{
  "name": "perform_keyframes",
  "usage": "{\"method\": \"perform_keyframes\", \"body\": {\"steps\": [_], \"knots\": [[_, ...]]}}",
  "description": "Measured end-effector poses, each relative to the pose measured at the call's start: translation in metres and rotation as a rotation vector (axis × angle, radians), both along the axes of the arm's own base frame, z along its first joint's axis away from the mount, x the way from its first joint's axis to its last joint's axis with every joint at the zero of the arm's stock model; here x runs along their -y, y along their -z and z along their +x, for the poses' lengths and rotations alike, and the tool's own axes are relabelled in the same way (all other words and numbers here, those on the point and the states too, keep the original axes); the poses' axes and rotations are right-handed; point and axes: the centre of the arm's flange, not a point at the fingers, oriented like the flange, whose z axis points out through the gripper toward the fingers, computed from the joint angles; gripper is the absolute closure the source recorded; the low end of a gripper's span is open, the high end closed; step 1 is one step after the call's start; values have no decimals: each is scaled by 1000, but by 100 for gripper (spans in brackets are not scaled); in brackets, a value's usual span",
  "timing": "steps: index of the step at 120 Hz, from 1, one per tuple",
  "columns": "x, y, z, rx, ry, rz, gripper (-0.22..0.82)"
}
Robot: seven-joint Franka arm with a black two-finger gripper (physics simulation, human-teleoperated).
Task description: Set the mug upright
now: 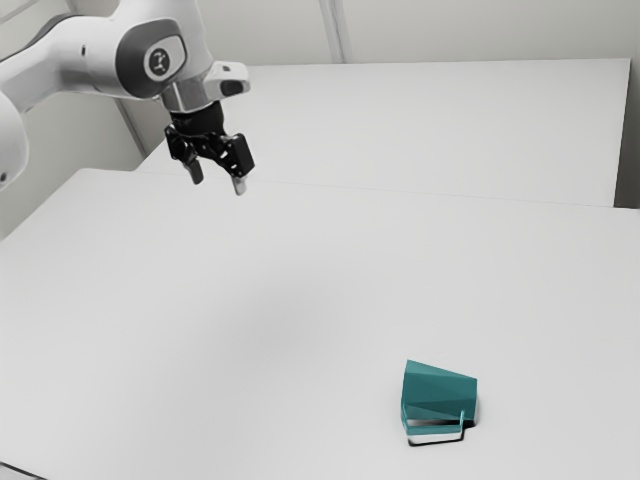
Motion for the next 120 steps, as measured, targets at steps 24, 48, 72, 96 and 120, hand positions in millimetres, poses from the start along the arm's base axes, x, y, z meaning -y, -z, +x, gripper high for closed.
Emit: {"method": "perform_keyframes", "body": {"steps": [24, 48, 72, 96, 120], "knots": [[-6, 0, 2, 32, -6, 1, 0], [-6, 25, -18, 60, -20, -21, 0], [7, 79, -34, 87, -74, -134, 0], [72, 99, -25, 146, -59, -228, 0], [127, 121, -37, 160, -42, -282, 0]]}}
